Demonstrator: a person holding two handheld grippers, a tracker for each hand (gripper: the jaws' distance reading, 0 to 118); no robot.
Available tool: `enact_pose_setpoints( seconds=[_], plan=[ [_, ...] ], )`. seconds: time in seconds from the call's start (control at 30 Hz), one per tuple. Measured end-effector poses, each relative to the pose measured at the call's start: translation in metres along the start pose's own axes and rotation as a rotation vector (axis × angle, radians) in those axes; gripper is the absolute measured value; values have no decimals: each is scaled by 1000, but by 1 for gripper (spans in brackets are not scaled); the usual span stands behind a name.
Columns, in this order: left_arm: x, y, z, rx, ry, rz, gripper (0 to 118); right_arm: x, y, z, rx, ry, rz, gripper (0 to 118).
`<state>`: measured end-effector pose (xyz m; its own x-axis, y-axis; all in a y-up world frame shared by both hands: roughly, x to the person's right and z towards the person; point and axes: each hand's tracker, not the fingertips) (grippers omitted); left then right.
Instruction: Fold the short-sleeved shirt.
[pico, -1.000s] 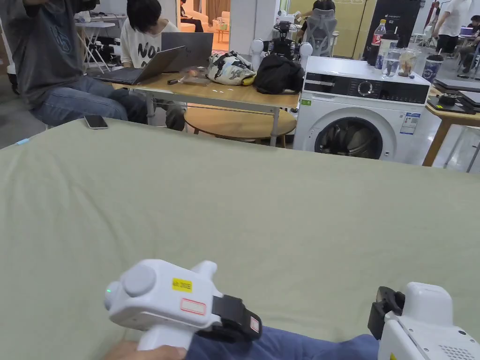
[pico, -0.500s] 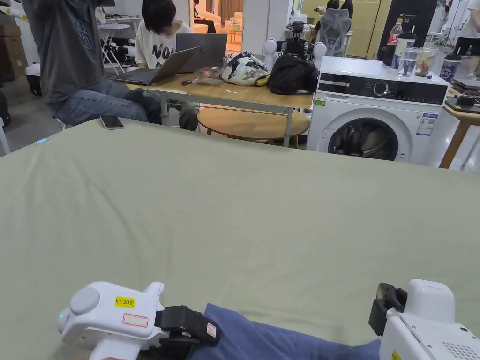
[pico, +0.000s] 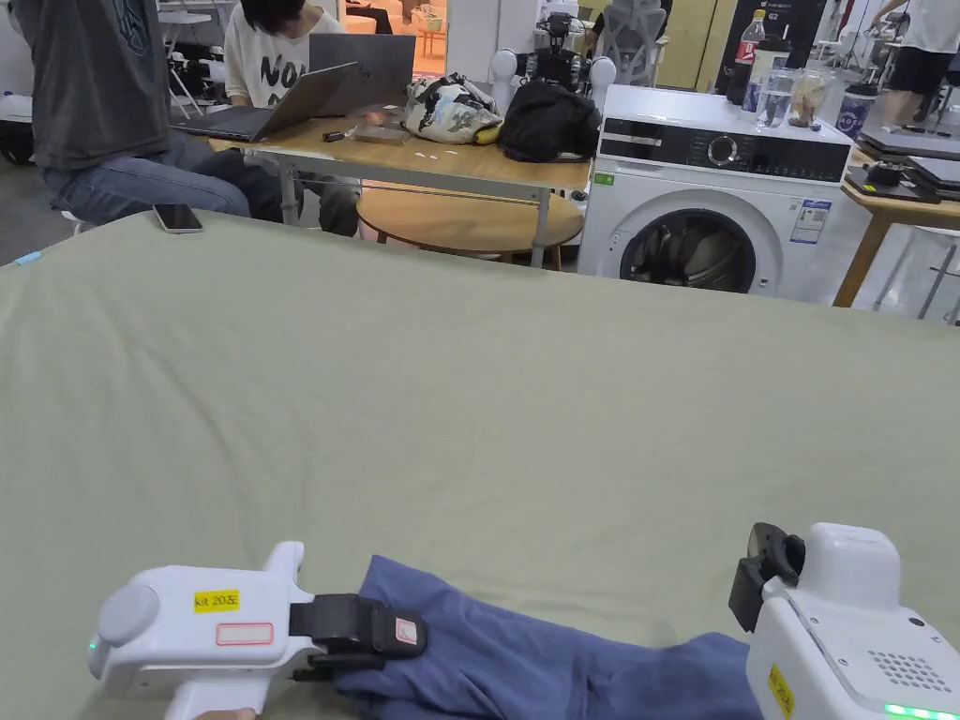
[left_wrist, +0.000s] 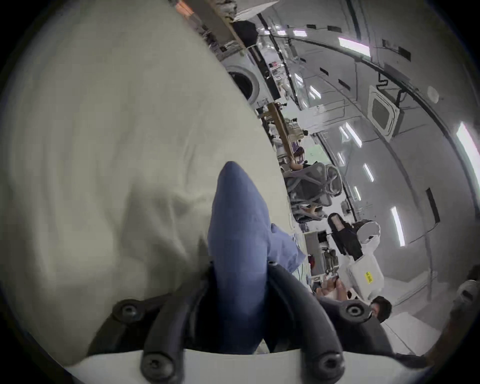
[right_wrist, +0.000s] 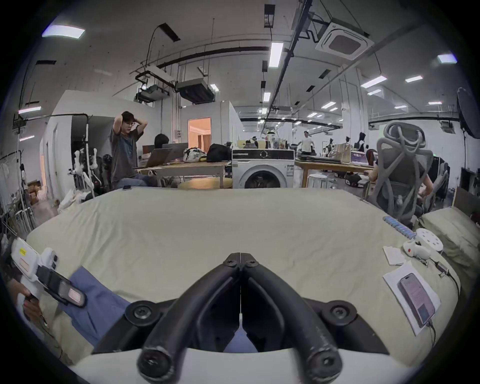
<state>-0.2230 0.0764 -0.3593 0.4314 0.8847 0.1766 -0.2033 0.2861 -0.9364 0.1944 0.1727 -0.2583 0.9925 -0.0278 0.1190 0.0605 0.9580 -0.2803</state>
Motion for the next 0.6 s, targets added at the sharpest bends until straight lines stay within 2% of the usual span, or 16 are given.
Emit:
enact_pose_setpoints(
  seconds=[0.1, 0.3, 0.43, 0.6],
  plan=[
    [23, 2, 33, 46, 20, 0, 13, -2, 2, 0, 18, -14, 13, 0],
    [35, 24, 102, 135, 233, -38, 13, -19, 5, -6, 33, -10, 45, 0],
    [68, 21, 106, 138, 377, -70, 13, -27, 1, -13, 15, 7, 61, 0],
    [110, 19, 80, 90, 450, -155, 13, -29, -2, -16, -15, 6, 59, 0]
  ],
)
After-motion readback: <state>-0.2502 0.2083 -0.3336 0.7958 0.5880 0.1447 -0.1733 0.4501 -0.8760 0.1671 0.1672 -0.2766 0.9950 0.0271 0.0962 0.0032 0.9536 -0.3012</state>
